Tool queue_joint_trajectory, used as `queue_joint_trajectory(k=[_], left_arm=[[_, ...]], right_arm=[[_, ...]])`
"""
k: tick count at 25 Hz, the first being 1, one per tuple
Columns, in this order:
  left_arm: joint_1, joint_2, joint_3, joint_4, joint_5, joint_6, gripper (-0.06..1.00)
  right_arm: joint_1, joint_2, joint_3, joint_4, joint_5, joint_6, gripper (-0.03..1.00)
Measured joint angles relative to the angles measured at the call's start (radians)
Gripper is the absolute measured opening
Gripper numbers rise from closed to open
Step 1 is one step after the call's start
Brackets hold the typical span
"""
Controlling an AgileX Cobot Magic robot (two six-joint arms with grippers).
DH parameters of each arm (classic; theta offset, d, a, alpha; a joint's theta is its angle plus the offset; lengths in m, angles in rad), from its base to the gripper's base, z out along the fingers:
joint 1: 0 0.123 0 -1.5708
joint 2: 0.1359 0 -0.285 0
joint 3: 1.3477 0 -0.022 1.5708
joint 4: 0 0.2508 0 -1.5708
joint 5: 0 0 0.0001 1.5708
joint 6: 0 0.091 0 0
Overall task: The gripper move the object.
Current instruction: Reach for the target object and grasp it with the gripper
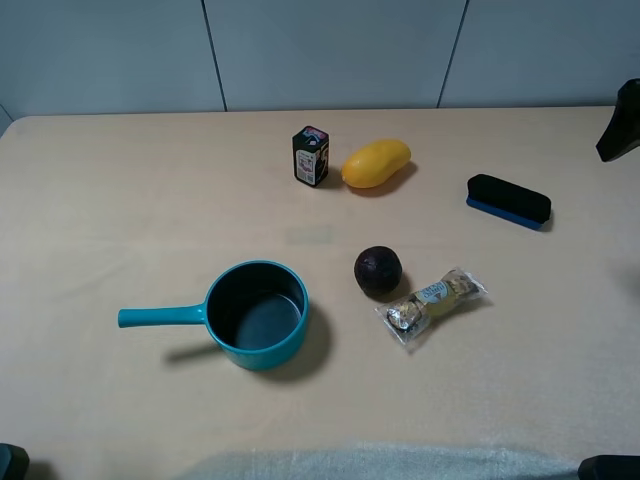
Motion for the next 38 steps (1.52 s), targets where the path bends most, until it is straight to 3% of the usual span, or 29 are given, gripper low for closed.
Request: queue_joint_trajectory(k=[11, 17, 23, 32, 38], left_arm=[[0.000, 0.000, 0.000, 0.000, 0.000, 0.000, 0.70], [0.000, 0.000, 0.000, 0.000, 0.000, 0.000, 0.70], [0.000, 0.000, 0.000, 0.000, 0.000, 0.000, 0.70], [0.000, 0.000, 0.000, 0.001, -0.001, 0.000, 0.70], [0.000, 0.000, 0.000, 0.001, -0.001, 0.000, 0.70]], right_arm=[[0.000, 0.143, -0.007, 0.009, -0.032, -0.172, 0.66], [0.000, 0.204, -0.084, 0.027, -0.032, -0.283, 0.66], [0.010, 0.306, -0.200, 0.023, 0.016, -0.335, 0.66], [0.126, 0.459, -0.365, 0.008, 0.056, -0.395, 0.66], [0.140, 0.545, -0.394, 0.008, 0.077, -0.408, 0.66]])
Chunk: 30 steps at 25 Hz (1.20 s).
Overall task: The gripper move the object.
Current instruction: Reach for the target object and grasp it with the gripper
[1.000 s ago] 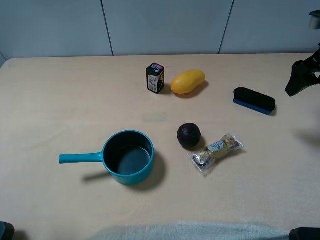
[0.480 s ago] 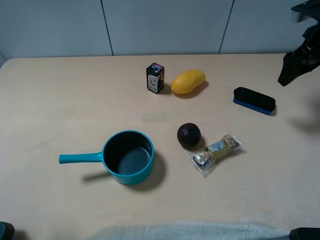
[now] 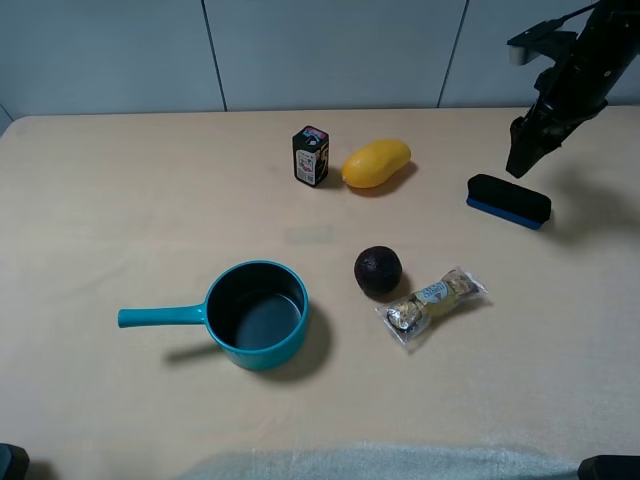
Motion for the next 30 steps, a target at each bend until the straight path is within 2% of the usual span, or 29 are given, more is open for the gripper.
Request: queue_joint_trajectory(k=[22, 30], left_arm=[[0.000, 0.000, 0.000, 0.002, 0.000, -0.001, 0.70], [0.000, 0.000, 0.000, 0.002, 0.000, 0.000, 0.70]], right_arm=[[0.000, 0.113, -0.001, 0.009, 0.002, -0.110, 0.66], [0.023, 0.137, -0.002, 0.032, -0.051, -0.156, 0.66]])
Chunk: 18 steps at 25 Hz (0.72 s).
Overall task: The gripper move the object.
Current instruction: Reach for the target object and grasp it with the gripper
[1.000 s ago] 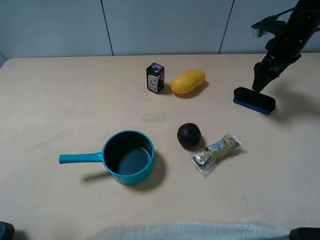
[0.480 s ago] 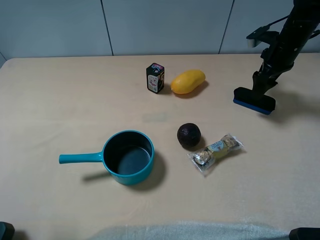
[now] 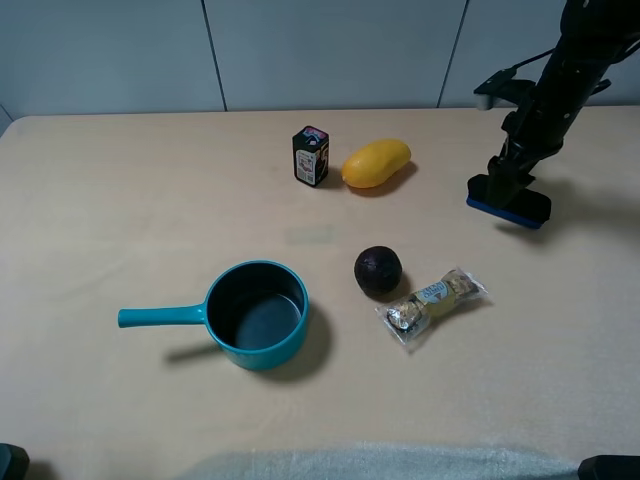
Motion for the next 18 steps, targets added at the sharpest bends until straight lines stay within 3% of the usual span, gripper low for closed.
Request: queue_joint_trajectory(k=[18], left_arm=[[0.000, 0.000, 0.000, 0.000, 0.000, 0.000, 0.70]], right_arm=[[0.000, 0.057, -0.004, -0.037, -0.009, -0.030, 0.66]])
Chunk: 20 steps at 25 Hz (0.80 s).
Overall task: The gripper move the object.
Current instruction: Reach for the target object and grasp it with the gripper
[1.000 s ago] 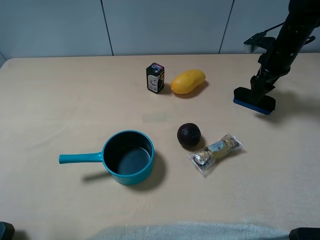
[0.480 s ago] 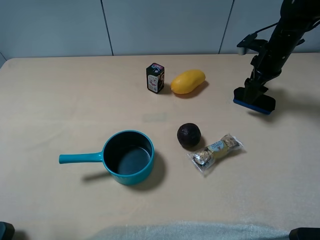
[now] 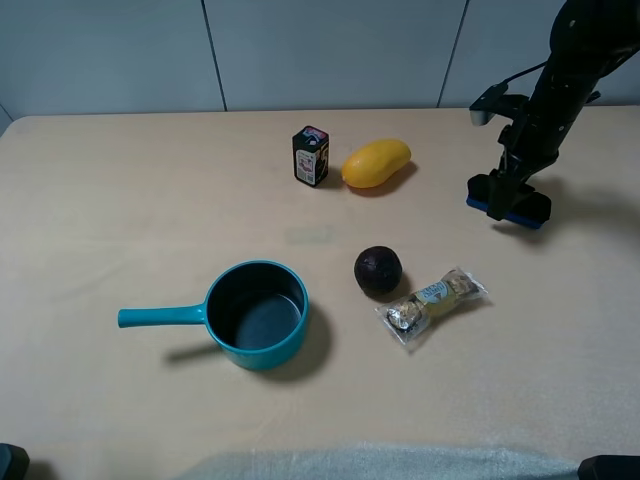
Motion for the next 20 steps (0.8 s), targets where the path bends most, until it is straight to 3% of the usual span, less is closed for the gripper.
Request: queue_joint_trajectory(k=[20], left_arm=[[0.000, 0.000, 0.000, 0.000, 0.000, 0.000, 0.70]], right_arm=[[-0.026, 0.018, 0.000, -0.052, -0.031, 0.000, 0.66]])
